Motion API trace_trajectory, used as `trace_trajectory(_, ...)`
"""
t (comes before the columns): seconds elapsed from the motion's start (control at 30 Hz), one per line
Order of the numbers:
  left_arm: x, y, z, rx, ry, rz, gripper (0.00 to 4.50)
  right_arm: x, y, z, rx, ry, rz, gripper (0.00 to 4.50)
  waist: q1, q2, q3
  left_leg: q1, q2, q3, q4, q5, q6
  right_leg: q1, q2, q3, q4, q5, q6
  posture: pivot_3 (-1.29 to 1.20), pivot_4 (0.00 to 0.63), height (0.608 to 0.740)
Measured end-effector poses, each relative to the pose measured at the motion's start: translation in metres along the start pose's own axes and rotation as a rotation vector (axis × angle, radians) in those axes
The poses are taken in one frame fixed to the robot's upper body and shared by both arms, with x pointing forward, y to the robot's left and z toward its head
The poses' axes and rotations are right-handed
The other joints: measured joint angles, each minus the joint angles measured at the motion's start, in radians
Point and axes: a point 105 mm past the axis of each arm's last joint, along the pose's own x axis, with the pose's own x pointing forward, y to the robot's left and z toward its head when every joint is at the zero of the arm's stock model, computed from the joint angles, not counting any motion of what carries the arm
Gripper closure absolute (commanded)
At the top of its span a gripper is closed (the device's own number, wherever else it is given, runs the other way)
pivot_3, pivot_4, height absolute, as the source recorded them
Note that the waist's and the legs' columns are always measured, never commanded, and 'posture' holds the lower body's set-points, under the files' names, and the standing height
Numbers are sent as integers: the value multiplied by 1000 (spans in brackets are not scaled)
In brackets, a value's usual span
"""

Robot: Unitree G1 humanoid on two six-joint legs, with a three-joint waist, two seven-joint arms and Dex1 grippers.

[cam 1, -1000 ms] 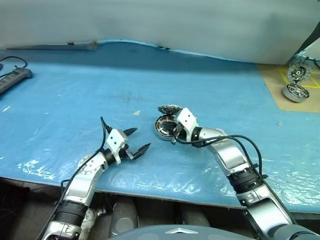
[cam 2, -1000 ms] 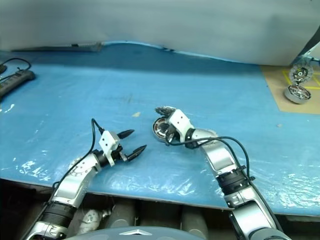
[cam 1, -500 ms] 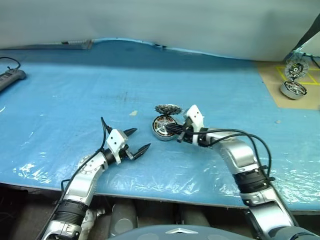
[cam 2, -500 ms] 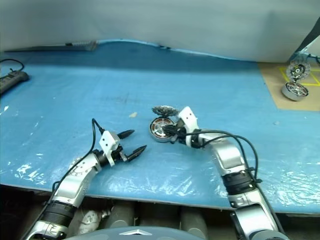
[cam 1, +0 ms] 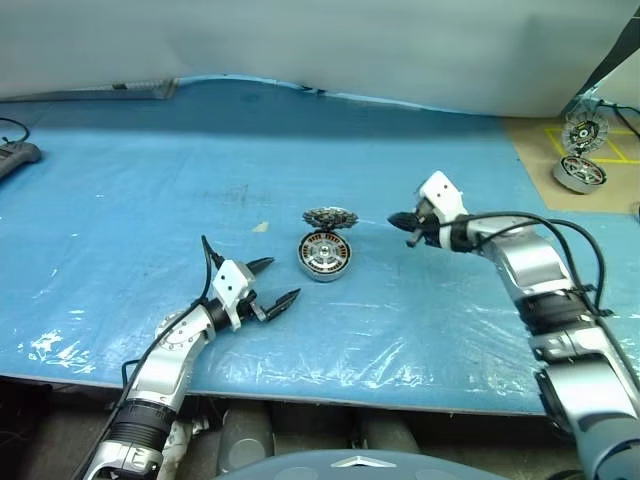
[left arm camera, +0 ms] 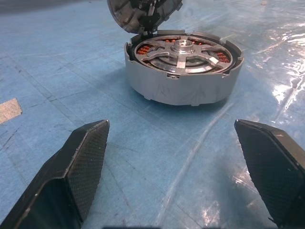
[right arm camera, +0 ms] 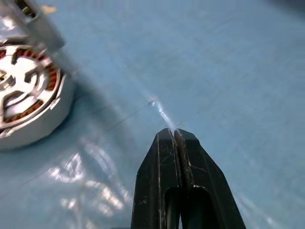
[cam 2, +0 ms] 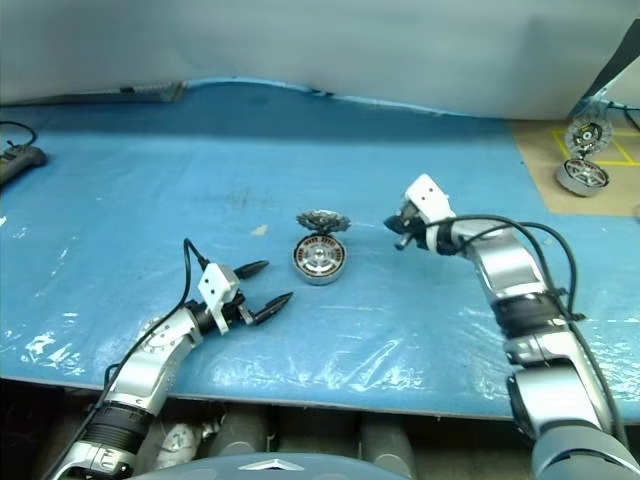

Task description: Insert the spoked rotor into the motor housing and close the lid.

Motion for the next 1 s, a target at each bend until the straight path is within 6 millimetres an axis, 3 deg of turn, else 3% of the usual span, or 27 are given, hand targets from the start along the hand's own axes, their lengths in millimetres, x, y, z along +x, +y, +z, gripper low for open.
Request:
trace_trajectory(0.2,3,-1,8,16,-16,-11,0,44,2,33,181,-145,81,4470,3,1,0,-17,3,-1,11,1,1,-15,1,-2,13,-1,-3,0,150,740)
trace_trajectory(0.37,1,-3,7,6,-6,-10,0,59,19,49,326,-202,242,4470,9,1,1,-19,5,-1,15,1,2,-15,1,-5,15,-2,-4,0,150,740)
trace_trajectory(0.7,-3,-3,5,1,3,11,0,44,54,48,478,-188,596,4470,10,2,1,-18,9,-1,20,0,3,-15,1,-5,21,-3,-10,0,150,740)
trace_trajectory(0.93,-4,-4,4,-3,7,15,0,45,80,13,528,-116,630,4470,12,2,1,-17,11,-1,22,0,2,-15,1,-4,25,-3,-10,0,150,740)
trace_trajectory(1.0,-4,-4,4,-3,7,14,0,45,86,13,501,-121,630,4470,12,2,1,-16,11,-1,22,0,2,-15,1,-4,25,-3,-10,0,150,740)
